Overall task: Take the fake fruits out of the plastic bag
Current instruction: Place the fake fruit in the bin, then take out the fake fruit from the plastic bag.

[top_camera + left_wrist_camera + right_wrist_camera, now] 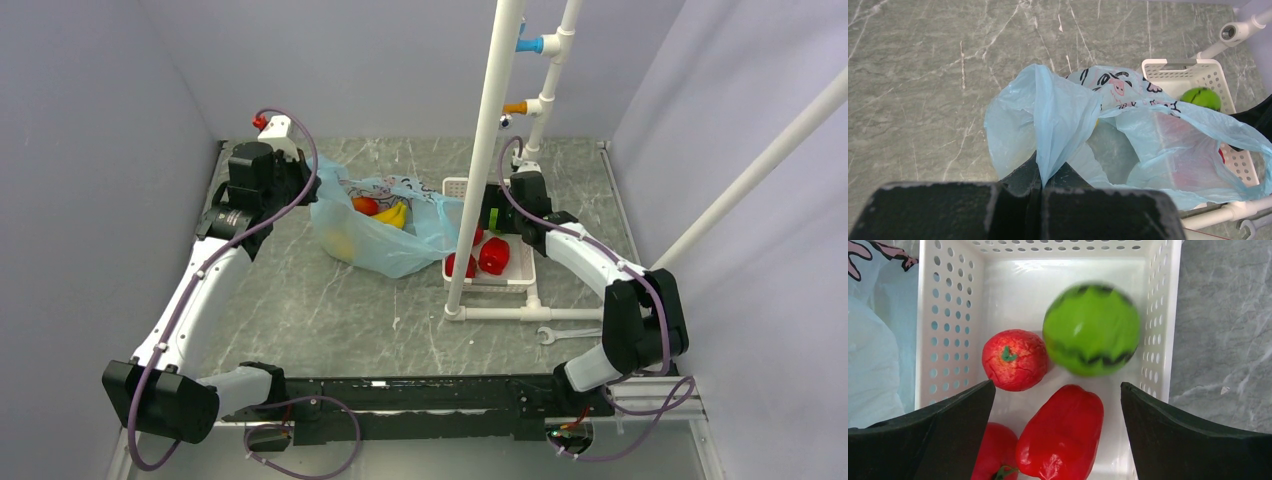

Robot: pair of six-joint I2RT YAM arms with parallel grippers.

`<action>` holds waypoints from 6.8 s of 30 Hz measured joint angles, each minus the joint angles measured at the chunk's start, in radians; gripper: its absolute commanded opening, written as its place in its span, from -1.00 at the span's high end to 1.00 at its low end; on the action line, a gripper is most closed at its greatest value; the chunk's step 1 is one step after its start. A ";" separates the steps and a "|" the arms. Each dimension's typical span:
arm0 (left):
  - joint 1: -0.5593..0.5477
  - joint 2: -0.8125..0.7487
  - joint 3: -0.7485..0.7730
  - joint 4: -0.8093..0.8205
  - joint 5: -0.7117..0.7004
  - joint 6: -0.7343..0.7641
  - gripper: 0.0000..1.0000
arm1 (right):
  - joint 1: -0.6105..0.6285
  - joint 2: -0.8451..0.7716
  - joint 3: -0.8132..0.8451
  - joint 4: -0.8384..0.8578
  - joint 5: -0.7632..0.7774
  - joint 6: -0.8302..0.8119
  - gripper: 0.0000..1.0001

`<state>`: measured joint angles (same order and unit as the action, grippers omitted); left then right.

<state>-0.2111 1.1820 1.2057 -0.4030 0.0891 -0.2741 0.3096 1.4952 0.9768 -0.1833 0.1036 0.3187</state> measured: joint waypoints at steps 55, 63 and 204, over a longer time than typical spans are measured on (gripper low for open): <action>-0.001 0.007 0.001 -0.006 -0.006 0.001 1.00 | 0.377 0.517 0.556 0.208 -0.462 -0.019 -0.19; -0.001 0.007 0.001 -0.006 -0.008 0.001 1.00 | 0.410 0.673 0.648 0.101 -0.502 -0.112 -0.39; 0.001 0.039 0.008 -0.028 -0.003 0.002 1.00 | 0.222 -0.113 0.048 0.429 -0.371 0.038 0.39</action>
<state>-0.2100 1.2205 1.2133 -0.4309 0.0856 -0.2722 0.5312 1.3823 1.0252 0.2455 -0.2676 0.3569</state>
